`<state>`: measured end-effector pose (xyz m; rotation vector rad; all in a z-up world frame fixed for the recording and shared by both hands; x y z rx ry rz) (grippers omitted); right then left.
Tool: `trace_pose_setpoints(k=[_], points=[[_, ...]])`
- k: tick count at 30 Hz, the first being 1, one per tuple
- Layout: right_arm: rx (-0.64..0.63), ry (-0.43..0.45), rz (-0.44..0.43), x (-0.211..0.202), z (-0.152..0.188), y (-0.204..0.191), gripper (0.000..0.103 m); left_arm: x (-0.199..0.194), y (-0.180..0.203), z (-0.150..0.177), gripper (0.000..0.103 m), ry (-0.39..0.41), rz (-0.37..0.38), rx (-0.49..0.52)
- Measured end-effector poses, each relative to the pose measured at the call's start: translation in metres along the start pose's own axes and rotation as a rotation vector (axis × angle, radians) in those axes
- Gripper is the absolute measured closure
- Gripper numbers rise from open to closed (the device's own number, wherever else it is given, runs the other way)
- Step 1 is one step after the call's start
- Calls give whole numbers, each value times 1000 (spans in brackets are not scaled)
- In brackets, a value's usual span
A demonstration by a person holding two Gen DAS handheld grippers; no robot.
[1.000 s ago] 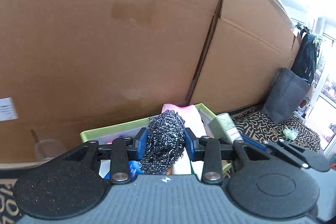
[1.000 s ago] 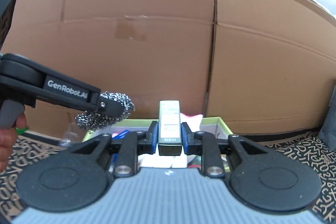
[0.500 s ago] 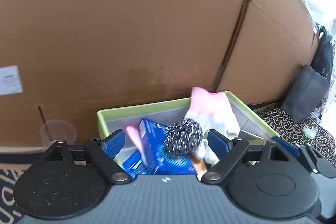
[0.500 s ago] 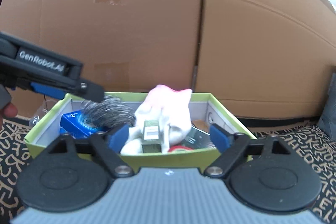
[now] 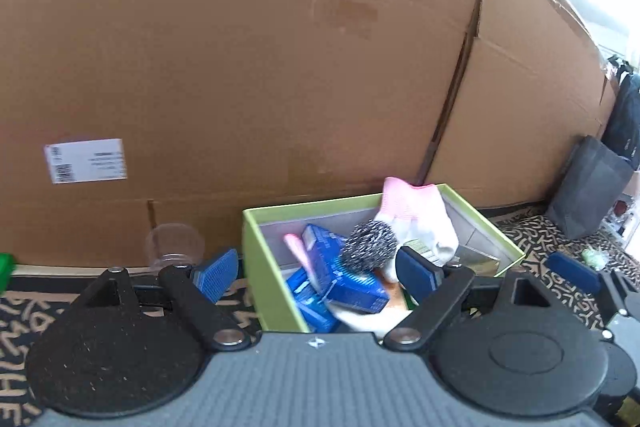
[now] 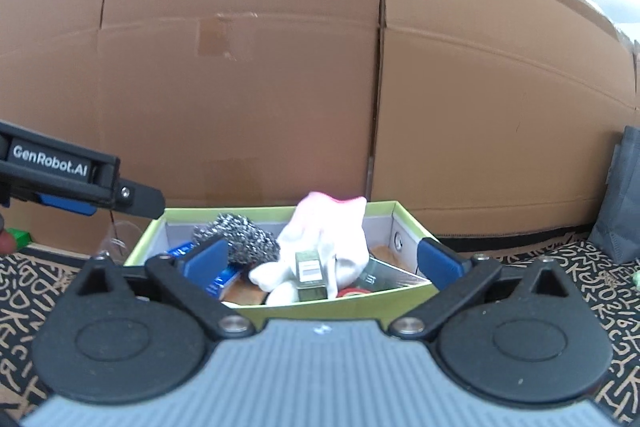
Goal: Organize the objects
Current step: 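Move both open tools back toward the green box and clear cup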
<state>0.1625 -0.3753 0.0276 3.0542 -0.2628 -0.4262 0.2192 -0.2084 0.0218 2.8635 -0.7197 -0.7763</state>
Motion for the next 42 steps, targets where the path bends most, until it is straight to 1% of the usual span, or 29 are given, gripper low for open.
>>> trace_pose_setpoints(k=[3, 6, 9, 11, 13, 17, 24, 27, 30, 33, 35, 38, 42], points=[[11, 3, -17, -10, -3, -9, 0, -10, -5, 6, 14, -5, -29, 3], [7, -4, -28, -18, -2, -21, 0, -21, -15, 16, 14, -6, -43, 3], [7, -15, -50, -24, 5, -36, 0, -26, -29, 27, 14, -19, -68, -4], [-11, -32, -82, -27, 12, -52, 0, -29, -41, 35, 14, -25, -90, -8], [-36, -54, -112, -29, 21, -69, 0, -35, -55, 45, 14, -28, -110, -12], [-66, -85, -171, -32, 34, -100, 0, -50, -91, 69, 14, -51, -144, -58], [-107, -119, -288, -36, 46, -157, 0, -72, -155, 103, 14, -73, -231, -137], [-131, -140, -336, -32, 48, -183, 0, -79, -180, 110, 14, -76, -266, -162], [-150, -147, -366, -23, 46, -207, 0, -84, -201, 112, 14, -74, -291, -188], [-168, -157, -355, -2, 40, -225, 4, -90, -221, 110, 14, -60, -308, -217], [-196, -160, -337, 14, 36, -237, 9, -92, -234, 108, 14, -49, -322, -226], [-235, -175, -288, 42, 33, -249, 11, -89, -255, 101, 14, -45, -353, -228], [-250, -211, -219, 80, 34, -257, 15, -73, -282, 88, 14, -54, -387, -221]])
Point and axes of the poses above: each gripper's, at about its wrist camera, not at the fingertips, and x roughly the way its jaws point, y to its right, z to its underside, the point moved 7 cm from there along x, roughly the way its jaws point, and after that the axes turned 2 degrees about -x, right-handed, at the moved point
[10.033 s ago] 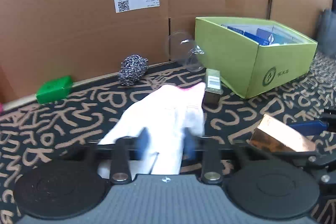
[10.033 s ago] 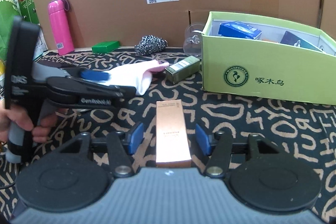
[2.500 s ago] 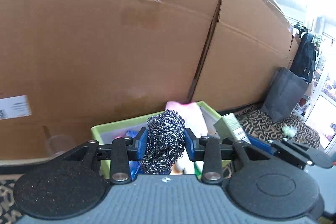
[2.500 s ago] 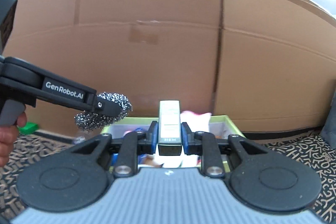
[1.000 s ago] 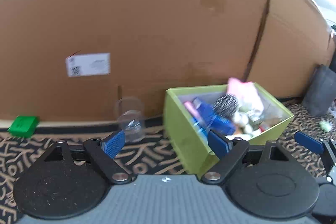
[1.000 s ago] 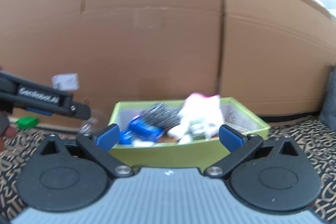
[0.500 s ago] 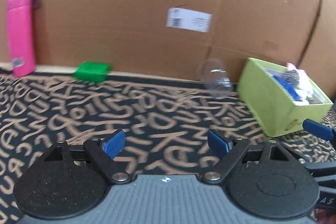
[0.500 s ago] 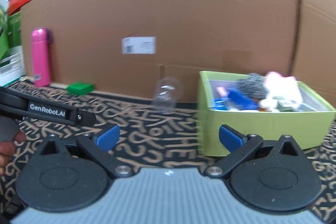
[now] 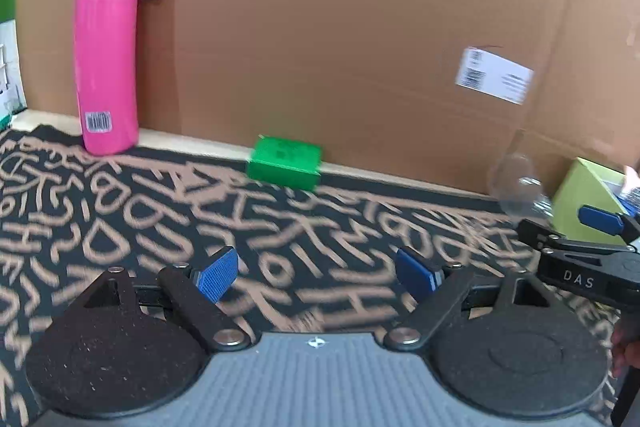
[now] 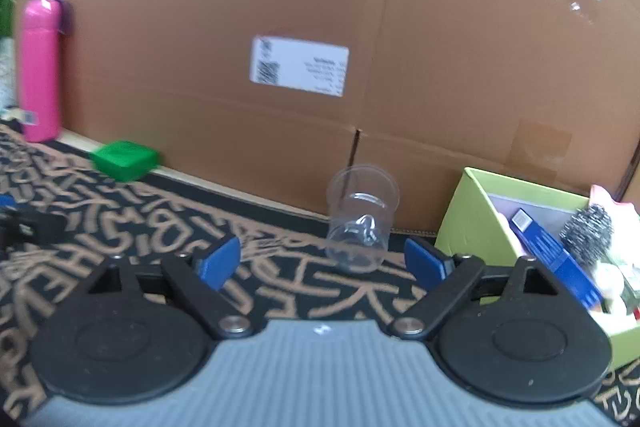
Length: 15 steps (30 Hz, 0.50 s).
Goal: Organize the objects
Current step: 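Move both open tools back toward the green box and clear cup, then grasp the green box with the left tool while the right tool grasps the clear cup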
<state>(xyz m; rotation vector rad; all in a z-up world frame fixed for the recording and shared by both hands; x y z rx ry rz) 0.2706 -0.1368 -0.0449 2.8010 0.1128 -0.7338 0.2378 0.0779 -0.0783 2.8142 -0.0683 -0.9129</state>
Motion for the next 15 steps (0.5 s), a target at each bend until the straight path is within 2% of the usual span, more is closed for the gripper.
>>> trace_pose_setpoints(k=[6, 9, 10, 12, 13, 15], points=[[27, -47, 88, 39, -6, 6, 22, 41, -12, -35, 14, 2, -42, 33], [45, -78, 101, 54, -6, 9, 25, 65, -14, -49, 14, -17, -70, 39], [57, -91, 111, 59, -5, 11, 29, 72, -14, -52, 14, -27, -67, 42], [92, -116, 101, 66, -2, 15, 52, 84, -14, -57, 14, -42, -66, 44], [116, -118, 87, 66, 0, 17, 57, 89, -15, -58, 14, -43, -78, 42], [136, -100, 39, 55, 3, 16, 58, 96, -16, -61, 14, -44, -91, 46]])
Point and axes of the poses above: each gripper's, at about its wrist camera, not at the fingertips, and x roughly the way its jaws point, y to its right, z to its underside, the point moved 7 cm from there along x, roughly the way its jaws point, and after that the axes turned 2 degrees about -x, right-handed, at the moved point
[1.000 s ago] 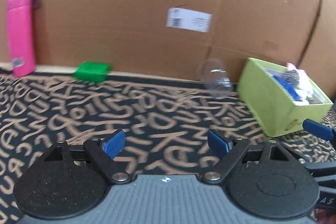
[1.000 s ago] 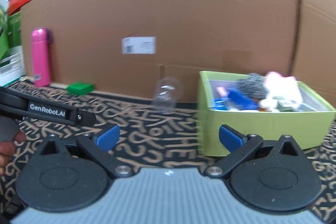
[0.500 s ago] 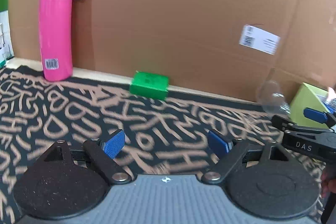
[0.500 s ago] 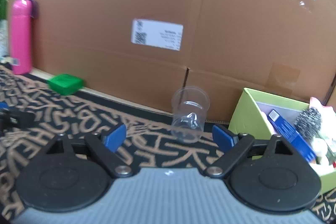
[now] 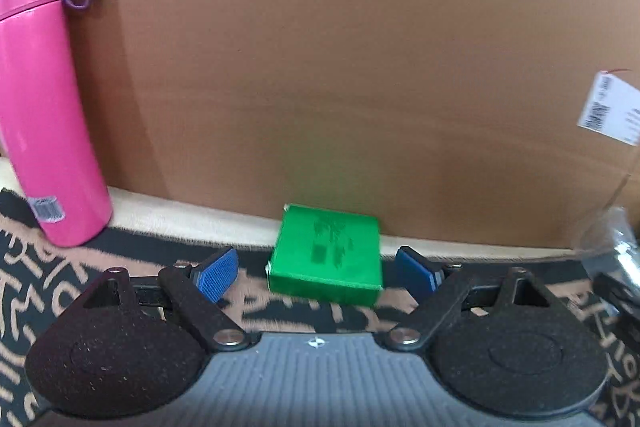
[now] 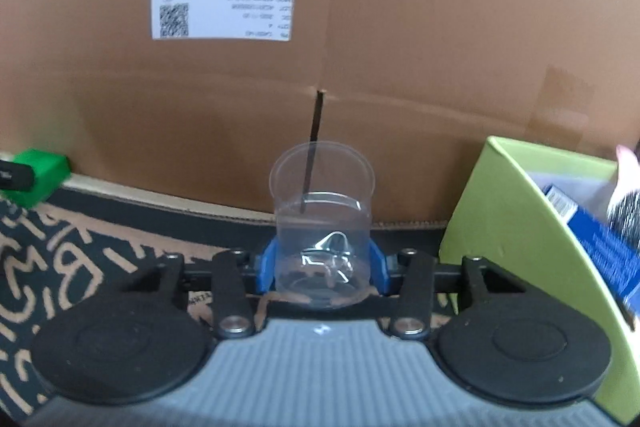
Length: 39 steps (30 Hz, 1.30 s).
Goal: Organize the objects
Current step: 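Grasp the green box with the left tool while the right tool grasps the clear cup, then carry the green box and clear cup into the shoebox and release both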
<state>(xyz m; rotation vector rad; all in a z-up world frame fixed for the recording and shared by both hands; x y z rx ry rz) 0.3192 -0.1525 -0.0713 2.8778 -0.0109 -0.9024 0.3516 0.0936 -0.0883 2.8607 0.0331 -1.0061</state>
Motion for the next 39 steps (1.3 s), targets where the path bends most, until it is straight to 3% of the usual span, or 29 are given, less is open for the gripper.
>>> trace_pose_setpoints(k=[3, 5, 6, 9, 13, 17, 21, 24, 27, 31, 39], points=[[8, 28, -66, -29, 11, 0, 58, 9, -3, -2, 17, 2, 3, 1], [-18, 43, -106, -52, 24, -2, 58, 13, -4, 0, 37, -9, 41, -5], [-28, 50, -118, -63, 31, -2, 58, 13, -3, 2, 38, -10, 48, -4], [-14, 48, -160, -92, 50, 1, 58, -1, 3, 11, 38, -9, 62, 24], [1, 48, -170, -124, 63, 7, 58, -47, 35, 40, 38, -52, 187, 68], [-13, 36, -127, -146, 79, 19, 58, -99, 78, 84, 38, -85, 314, 177], [-7, 23, -90, -169, 98, 38, 58, -132, 106, 122, 38, -94, 378, 252], [-9, 6, -69, -180, 112, 49, 56, -144, 117, 133, 36, -92, 395, 258], [6, 10, -69, -183, 116, 55, 51, -144, 120, 136, 29, -85, 346, 286], [18, 32, -67, -183, 113, 57, 36, -141, 116, 132, 28, -99, 321, 292], [56, 29, -82, -178, 113, 61, 37, -138, 124, 136, 28, -109, 279, 337]])
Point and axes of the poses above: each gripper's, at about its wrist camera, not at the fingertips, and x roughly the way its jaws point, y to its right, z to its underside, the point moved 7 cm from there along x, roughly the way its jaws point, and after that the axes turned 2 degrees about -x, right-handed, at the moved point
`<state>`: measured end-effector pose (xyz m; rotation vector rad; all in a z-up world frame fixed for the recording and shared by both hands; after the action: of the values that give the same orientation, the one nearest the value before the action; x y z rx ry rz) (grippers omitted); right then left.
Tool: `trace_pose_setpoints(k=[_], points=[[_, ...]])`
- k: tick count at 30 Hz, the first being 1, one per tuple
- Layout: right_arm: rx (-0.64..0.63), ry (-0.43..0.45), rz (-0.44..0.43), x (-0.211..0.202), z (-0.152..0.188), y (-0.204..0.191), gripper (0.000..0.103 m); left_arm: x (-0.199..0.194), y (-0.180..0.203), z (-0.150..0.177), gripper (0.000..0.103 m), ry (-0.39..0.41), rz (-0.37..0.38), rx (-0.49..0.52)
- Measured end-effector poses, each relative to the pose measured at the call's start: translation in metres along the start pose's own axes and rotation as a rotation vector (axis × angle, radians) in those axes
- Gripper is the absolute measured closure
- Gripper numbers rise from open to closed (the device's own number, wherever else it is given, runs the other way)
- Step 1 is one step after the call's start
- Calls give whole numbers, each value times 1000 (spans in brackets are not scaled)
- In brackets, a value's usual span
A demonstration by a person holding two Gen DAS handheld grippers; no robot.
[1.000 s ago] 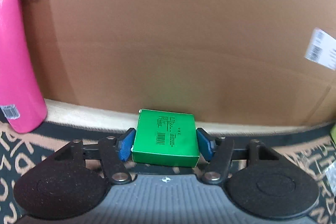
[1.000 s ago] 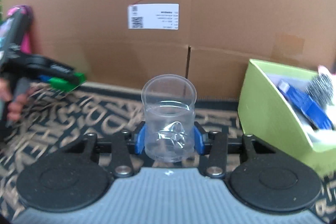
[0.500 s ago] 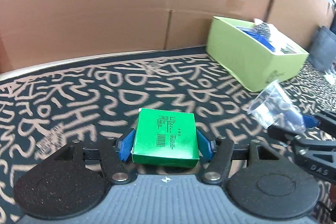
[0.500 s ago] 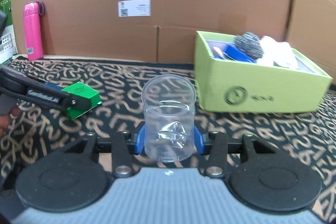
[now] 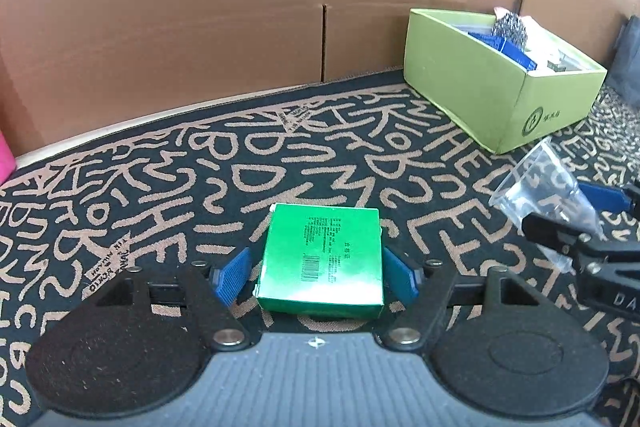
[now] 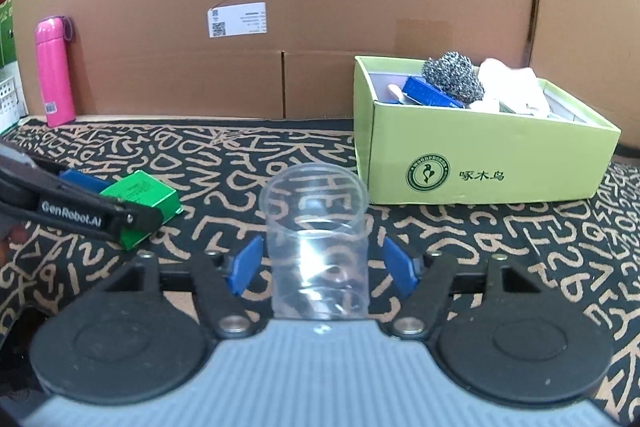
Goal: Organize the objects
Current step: 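Carry the green box and clear cup into the shoebox and release both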
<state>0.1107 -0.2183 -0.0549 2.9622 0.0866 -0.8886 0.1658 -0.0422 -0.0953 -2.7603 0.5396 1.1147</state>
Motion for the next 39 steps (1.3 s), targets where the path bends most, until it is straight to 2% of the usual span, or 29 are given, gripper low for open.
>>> trace_pose_setpoints(k=[1, 4, 8, 11, 17, 22, 26, 29, 34, 39], points=[[4, -2, -3, 1, 0, 1, 41, 1, 1, 1, 28, -1, 4, 1], [6, -10, -26, 2, 2, 2, 50, 1, 4, 1, 39, -1, 3, -3], [35, 18, -54, -4, 1, 8, 56, -2, 11, -4, 39, -9, 29, -20], [69, 52, -65, -13, -2, 19, 56, -9, 25, -15, 39, 14, 58, -11], [107, 155, -36, -38, -26, 53, 56, -30, 65, -64, 39, 102, 159, 1], [96, 236, 30, -53, -55, 93, 56, -33, 104, -111, 39, 161, 220, 5], [65, 289, 120, -55, -80, 127, 56, -21, 136, -145, 39, 167, 260, -4], [58, 311, 186, -50, -96, 154, 56, -8, 164, -169, 39, 186, 251, 17], [12, 334, 283, -19, -118, 196, 56, 19, 196, -204, 39, 221, 245, 10], [-34, 306, 291, 25, -125, 228, 55, 46, 221, -224, 39, 243, 228, 28]])
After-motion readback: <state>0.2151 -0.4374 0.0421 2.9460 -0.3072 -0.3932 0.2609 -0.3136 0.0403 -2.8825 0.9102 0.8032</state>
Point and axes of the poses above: each gripper's, at about its wrist camera, not at the fingertips, and x roughly the way its jaws point, y to its right, z to its underside, the point moved 7 cm from there along x, roughly the way its jaws point, and after that the axes turned 2 degrees about -x, right-handed, at the moved point
